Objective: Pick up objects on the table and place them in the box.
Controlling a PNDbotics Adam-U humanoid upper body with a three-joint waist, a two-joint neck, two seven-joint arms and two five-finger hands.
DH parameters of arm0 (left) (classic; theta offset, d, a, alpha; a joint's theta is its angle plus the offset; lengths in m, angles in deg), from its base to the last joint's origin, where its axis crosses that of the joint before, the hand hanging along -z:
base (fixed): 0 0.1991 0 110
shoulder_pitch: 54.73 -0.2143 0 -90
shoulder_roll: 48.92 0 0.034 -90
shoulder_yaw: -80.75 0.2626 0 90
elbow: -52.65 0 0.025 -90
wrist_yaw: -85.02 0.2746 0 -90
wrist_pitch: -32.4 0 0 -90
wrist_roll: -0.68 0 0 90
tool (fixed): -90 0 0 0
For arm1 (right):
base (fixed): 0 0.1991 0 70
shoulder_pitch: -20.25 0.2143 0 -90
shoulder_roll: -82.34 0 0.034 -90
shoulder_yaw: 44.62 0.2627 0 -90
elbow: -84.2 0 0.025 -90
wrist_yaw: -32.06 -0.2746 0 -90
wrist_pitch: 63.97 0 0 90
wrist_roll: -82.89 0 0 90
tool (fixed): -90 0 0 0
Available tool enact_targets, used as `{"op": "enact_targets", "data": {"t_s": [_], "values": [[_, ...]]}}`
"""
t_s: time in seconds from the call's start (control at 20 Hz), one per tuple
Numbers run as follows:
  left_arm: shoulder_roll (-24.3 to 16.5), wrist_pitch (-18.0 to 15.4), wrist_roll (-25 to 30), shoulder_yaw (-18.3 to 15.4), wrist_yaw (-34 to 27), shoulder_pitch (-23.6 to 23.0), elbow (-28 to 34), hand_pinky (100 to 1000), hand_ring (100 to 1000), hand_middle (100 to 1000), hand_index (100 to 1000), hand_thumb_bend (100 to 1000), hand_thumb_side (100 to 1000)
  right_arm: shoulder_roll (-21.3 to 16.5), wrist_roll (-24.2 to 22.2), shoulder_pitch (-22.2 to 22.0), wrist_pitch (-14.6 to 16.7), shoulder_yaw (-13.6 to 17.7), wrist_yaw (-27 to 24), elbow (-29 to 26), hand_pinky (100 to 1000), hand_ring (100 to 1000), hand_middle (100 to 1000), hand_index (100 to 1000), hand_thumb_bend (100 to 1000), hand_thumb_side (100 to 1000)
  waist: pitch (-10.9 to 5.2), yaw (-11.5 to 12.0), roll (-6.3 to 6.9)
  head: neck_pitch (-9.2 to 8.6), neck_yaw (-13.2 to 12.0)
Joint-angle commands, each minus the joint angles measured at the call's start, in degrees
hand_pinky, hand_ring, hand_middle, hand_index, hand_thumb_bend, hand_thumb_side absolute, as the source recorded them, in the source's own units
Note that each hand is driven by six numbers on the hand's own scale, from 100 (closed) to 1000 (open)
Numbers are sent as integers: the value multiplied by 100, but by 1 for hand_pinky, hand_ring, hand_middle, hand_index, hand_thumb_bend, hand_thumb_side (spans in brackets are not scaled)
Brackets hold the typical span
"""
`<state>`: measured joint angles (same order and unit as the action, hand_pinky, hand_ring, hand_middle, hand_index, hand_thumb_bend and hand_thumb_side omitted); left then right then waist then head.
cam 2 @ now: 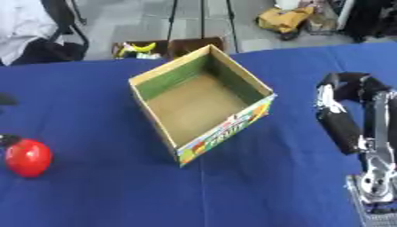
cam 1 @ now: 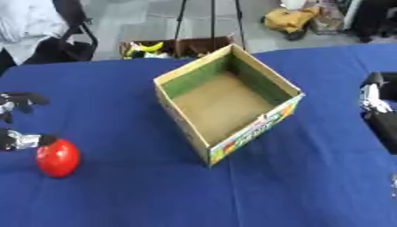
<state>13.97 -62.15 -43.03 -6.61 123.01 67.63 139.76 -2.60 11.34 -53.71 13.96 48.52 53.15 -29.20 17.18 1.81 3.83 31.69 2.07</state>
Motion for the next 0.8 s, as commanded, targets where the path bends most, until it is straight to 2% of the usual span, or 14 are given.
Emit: {"op": "enact_targets", "data": {"t_s": [0.05,0.15,0.5,0.8], "values": [[-310,-89,215,-11,145,103,-81,742,912,997,1000,672,814,-134,-21,24,4,3,-4,-120,725,515,423,652,100,508,-127,-4,12,-63,-39],[-282,-158,383,11,139,120,-169,689,884,985,1000,702,753,-134,-23,23,3,2,-5,-120,725,515,422,652,100,508,-121,-5,11,-81,-50],[-176,-339,566,91,-21,256,-632,647,873,996,1000,766,764,-130,-31,20,0,2,-5,-120,725,514,420,650,100,506,-94,-33,17,-208,-81],[-94,-302,568,135,-67,377,-856,527,832,989,1000,713,729,-133,-38,19,-2,1,-11,-120,725,513,418,649,100,506,-74,-44,15,-219,-108]]}}
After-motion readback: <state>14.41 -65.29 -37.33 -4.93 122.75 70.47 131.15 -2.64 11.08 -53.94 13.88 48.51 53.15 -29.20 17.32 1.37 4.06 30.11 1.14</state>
